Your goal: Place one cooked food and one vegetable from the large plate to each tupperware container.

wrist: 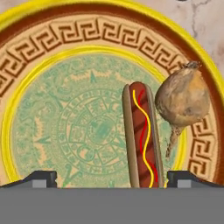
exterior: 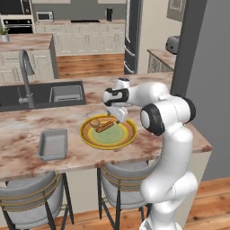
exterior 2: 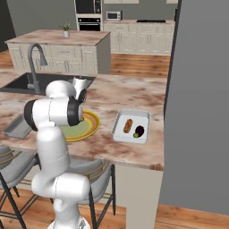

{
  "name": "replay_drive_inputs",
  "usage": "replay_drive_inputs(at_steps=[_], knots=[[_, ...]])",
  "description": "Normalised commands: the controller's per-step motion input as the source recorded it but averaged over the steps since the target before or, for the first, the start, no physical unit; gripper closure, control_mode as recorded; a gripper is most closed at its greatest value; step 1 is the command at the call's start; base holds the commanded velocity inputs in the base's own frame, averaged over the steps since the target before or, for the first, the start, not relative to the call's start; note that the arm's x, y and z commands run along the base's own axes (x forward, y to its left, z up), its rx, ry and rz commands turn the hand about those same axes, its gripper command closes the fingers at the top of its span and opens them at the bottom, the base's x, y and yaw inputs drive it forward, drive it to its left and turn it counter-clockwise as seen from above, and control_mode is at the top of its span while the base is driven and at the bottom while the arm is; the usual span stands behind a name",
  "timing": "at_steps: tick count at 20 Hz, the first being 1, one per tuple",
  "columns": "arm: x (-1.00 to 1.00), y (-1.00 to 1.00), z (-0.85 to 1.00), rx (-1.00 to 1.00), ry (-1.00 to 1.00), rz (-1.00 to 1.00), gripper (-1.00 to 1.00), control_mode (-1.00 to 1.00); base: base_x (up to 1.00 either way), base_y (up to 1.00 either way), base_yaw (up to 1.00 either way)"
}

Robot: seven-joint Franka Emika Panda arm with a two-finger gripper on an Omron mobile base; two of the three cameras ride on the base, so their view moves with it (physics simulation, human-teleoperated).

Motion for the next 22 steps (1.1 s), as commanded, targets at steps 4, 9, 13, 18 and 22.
replay_drive_inputs(at_steps=[4, 9, 13, 18, 22], knots=[[0.61, 0.01, -0.07, -0.05, 0.00, -0.04, -1.00, -1.00, 0.00, 0.00, 0.00], [0.19, 0.08, -0.10, -0.05, 0.01, -0.01, -1.00, -1.00, 0.00, 0.00, 0.00], [-0.03, 0.09, -0.23, -0.05, 0.08, 0.00, -1.00, -1.00, 0.00, 0.00, 0.00], [-0.15, 0.09, -0.28, -0.01, 0.06, 0.00, -1.00, -1.00, 0.00, 0.00, 0.00], [0.05, 0.10, -0.11, 0.00, -0.02, 0.00, -1.00, -1.00, 0.00, 0.00, 0.00]])
